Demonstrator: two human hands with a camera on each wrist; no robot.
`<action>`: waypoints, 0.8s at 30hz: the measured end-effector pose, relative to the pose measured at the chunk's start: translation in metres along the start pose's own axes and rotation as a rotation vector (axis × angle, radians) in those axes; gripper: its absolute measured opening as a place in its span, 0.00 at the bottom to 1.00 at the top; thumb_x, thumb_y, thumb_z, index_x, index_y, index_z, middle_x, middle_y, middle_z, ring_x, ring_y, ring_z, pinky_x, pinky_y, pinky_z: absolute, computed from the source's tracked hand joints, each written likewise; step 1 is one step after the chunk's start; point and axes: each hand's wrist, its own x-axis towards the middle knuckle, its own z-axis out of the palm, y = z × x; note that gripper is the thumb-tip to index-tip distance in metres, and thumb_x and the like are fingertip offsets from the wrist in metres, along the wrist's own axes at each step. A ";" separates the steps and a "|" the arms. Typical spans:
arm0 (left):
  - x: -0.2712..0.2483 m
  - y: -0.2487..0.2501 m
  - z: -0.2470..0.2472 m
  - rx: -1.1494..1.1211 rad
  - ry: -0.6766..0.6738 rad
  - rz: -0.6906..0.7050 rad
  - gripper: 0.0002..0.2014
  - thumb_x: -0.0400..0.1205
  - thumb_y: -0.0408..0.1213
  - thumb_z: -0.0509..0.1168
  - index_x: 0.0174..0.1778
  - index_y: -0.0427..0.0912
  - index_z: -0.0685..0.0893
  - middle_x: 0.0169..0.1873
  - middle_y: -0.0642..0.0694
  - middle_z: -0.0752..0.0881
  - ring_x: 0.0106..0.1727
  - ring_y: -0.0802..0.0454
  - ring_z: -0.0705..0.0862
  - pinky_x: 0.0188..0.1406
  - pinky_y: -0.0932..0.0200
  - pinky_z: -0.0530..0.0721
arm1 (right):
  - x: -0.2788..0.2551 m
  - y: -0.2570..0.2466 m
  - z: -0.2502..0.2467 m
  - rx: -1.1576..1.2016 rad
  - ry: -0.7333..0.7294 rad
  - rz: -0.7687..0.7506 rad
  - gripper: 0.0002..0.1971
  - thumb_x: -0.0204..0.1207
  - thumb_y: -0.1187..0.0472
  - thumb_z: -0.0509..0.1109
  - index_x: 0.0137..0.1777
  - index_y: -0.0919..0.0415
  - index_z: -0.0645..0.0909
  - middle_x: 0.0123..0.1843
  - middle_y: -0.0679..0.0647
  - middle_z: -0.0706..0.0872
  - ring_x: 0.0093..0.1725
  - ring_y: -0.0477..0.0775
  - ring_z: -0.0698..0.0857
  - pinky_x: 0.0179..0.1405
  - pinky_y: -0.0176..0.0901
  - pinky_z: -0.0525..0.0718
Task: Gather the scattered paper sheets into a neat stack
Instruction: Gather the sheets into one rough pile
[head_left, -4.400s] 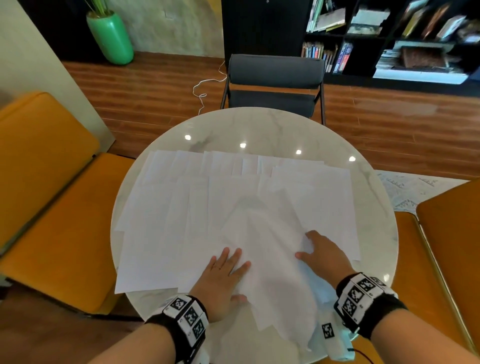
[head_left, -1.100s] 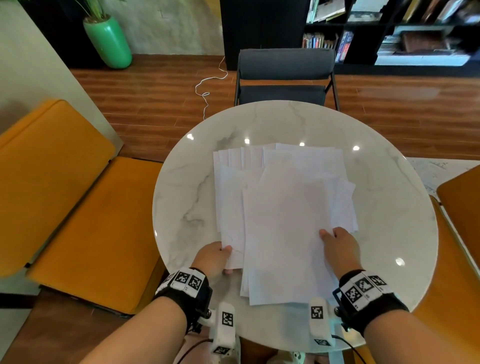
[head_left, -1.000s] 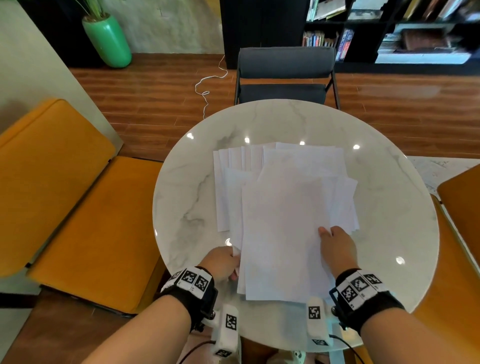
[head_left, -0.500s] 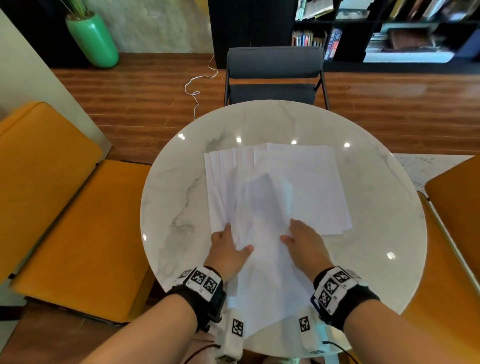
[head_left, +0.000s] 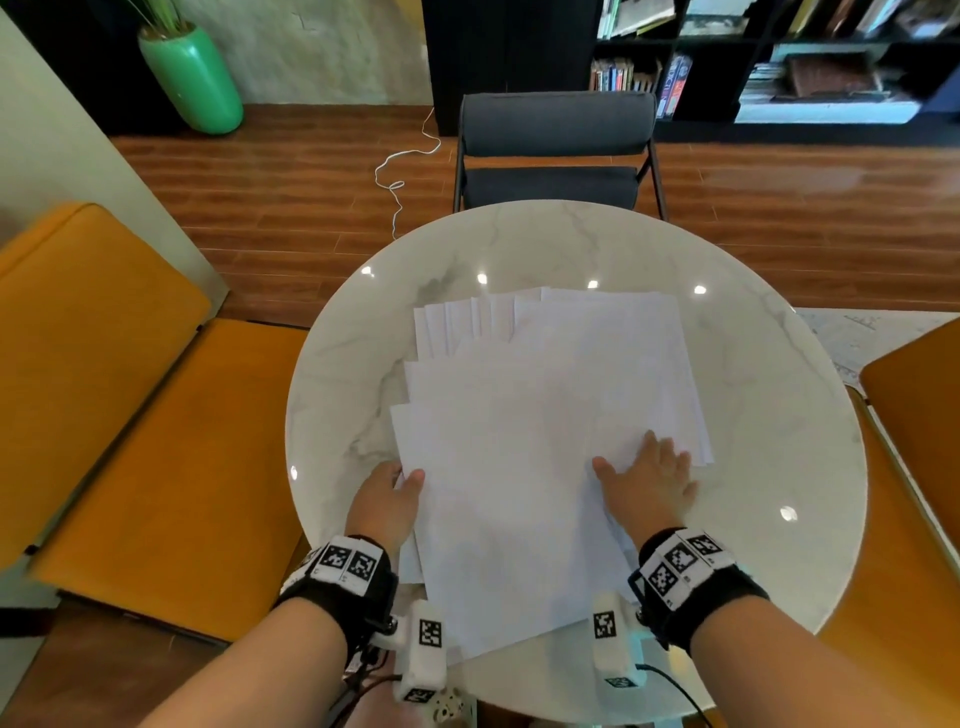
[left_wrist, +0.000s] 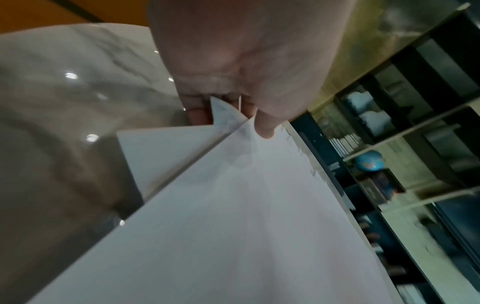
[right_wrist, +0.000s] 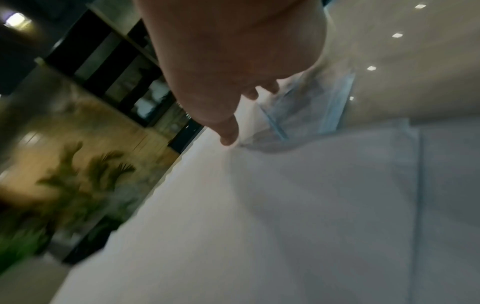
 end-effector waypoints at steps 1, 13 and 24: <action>0.002 0.002 0.002 0.022 -0.019 0.051 0.19 0.84 0.45 0.58 0.69 0.43 0.76 0.66 0.42 0.82 0.66 0.43 0.80 0.67 0.51 0.75 | -0.001 -0.002 0.005 -0.093 -0.032 -0.057 0.41 0.78 0.42 0.60 0.84 0.57 0.45 0.87 0.58 0.46 0.85 0.62 0.43 0.82 0.64 0.43; 0.020 0.011 -0.003 0.076 -0.193 0.046 0.18 0.83 0.40 0.61 0.69 0.41 0.76 0.65 0.41 0.84 0.63 0.43 0.82 0.68 0.51 0.77 | -0.006 -0.014 -0.004 0.606 -0.180 -0.284 0.48 0.76 0.64 0.70 0.83 0.42 0.39 0.77 0.60 0.72 0.73 0.59 0.75 0.71 0.50 0.73; 0.014 0.008 -0.003 -0.281 -0.219 -0.010 0.24 0.76 0.42 0.72 0.67 0.43 0.75 0.61 0.45 0.86 0.59 0.47 0.85 0.64 0.47 0.82 | 0.000 -0.021 -0.003 1.008 -0.523 -0.202 0.34 0.56 0.67 0.79 0.65 0.55 0.77 0.60 0.60 0.88 0.59 0.64 0.87 0.62 0.63 0.83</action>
